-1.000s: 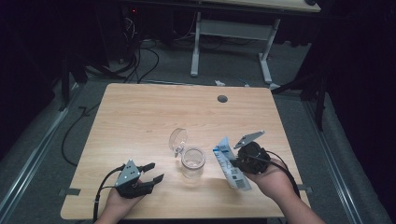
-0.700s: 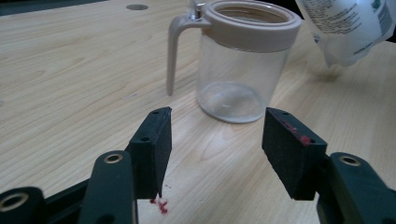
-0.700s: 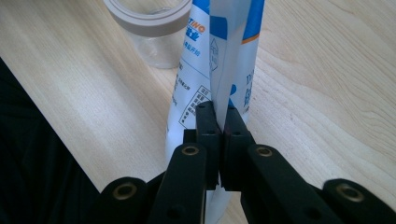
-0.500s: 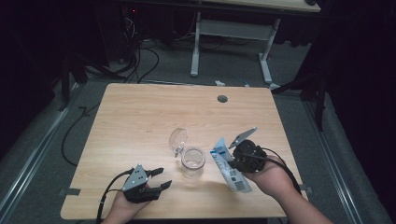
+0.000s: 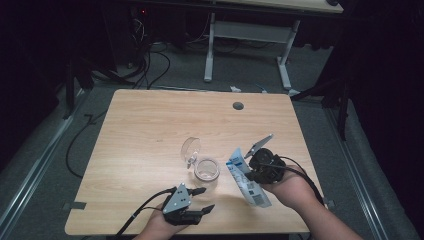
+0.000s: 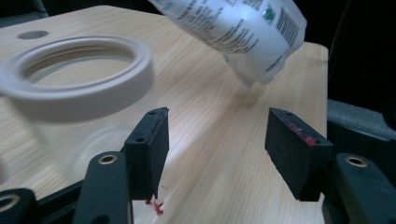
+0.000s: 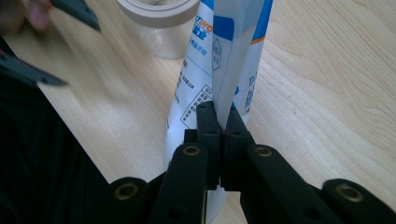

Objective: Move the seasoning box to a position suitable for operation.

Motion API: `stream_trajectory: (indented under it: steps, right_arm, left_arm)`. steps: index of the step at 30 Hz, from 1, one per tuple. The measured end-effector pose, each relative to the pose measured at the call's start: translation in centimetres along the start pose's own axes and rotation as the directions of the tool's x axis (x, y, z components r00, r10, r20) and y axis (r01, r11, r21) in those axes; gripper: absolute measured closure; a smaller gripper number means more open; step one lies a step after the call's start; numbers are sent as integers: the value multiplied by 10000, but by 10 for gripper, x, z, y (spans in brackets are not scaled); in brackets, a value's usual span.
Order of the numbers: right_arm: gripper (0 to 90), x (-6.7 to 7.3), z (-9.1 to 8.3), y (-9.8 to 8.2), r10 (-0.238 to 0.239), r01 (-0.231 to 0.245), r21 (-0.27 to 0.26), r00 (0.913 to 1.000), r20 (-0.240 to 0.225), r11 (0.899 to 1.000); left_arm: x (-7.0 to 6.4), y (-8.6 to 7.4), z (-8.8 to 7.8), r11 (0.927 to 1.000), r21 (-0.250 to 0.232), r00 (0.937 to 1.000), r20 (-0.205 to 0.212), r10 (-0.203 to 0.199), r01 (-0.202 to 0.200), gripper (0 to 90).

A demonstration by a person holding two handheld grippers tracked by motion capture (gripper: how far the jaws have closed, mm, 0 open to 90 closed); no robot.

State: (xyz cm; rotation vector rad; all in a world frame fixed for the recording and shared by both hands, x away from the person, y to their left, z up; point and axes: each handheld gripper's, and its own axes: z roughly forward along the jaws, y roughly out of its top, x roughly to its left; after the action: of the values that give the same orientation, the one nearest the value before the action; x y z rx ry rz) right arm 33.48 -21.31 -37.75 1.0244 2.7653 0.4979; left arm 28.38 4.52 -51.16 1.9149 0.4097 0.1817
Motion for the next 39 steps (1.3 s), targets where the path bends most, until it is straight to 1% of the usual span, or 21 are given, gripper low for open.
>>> stream_trajectory:
  steps: [2,4,6,8,9,10,12,13,15,17,20,22,24,26,27,29,31,34,35,36,39]
  right_arm:
    - [895,-1,-1,0,34,-33,33,10000,-59,10000]
    - [894,-2,-1,1,49,-49,68,10000,-49,10000]
    - [895,-2,-1,2,131,-130,62,9999,-78,9999]
    - [895,0,-1,3,112,-111,95,9999,-74,9999]
    - [895,2,-1,4,113,-113,65,9999,-73,9999]
    - [895,3,-1,5,150,-149,32,9998,-89,9999]
    - [894,5,-3,8,137,-137,-30,9999,-62,9999]
    - [895,7,-3,9,245,-245,-71,9996,-106,9997]
    - [895,9,-5,13,225,-226,-54,9997,-71,9997]
    - [895,10,-5,15,166,-166,-58,9998,-75,9998]
    - [895,12,-5,19,204,-205,-40,9997,-95,9998]
    - [895,13,-5,21,147,-147,15,9998,-104,9999]
    - [894,14,-5,23,136,-135,57,9998,-128,9999]
    - [895,14,-7,24,88,-88,-41,9998,-162,10000]
    - [895,15,-8,26,87,-87,-20,9999,-85,10000]
    - [895,17,-8,28,-3,3,-40,10000,-90,10000]
    - [895,19,-8,30,-67,65,-92,9998,-195,9999]
    - [895,22,-7,32,-4,2,-63,9996,-294,10000]
    - [895,23,-7,32,-61,59,-70,9995,-311,10000]
    - [895,24,-6,32,-87,86,-43,9995,-316,10000]
    - [894,25,-3,32,-79,81,59,9994,-342,9999]
  left_arm:
    - [-4,3,12,9999,94,10000,72,54,-55,397]
    - [-8,8,22,9999,44,9997,225,106,-108,385]
    - [-10,11,28,9999,-73,9995,270,145,-143,369]
    - [-10,12,31,9998,-72,9988,453,169,-166,359]
    - [-10,13,33,9998,-60,9987,474,204,-201,351]
    - [-10,13,34,9995,-12,9984,467,307,-306,345]
    - [-11,14,37,9992,-158,9983,449,369,-362,327]
    - [-12,15,39,9988,-218,9981,413,452,-444,315]
    - [-13,18,44,9990,-315,9981,512,345,-330,288]
    - [-13,20,48,9986,-506,9974,700,191,-156,285]
    - [-14,22,57,9982,-555,9972,701,251,-212,284]
    - [-14,24,63,9986,-517,9970,768,-41,81,277]
    - [-15,25,65,9989,-459,9970,768,-86,122,250]
    - [-18,23,68,9995,-312,9973,727,-55,78,250]
    - [-19,23,69,9998,-198,9975,707,-26,40,250]
    - [-22,23,70,9999,-49,9981,610,129,-126,242]
    - [-23,23,70,9998,-69,9984,523,204,-200,241]
    - [-23,20,69,9993,76,9986,382,373,-376,253]
    - [-23,19,69,9988,119,9983,335,473,-477,257]
    - [-23,18,67,9983,149,9980,319,554,-559,268]
    - [-21,17,63,9981,25,9977,292,608,-609,366]
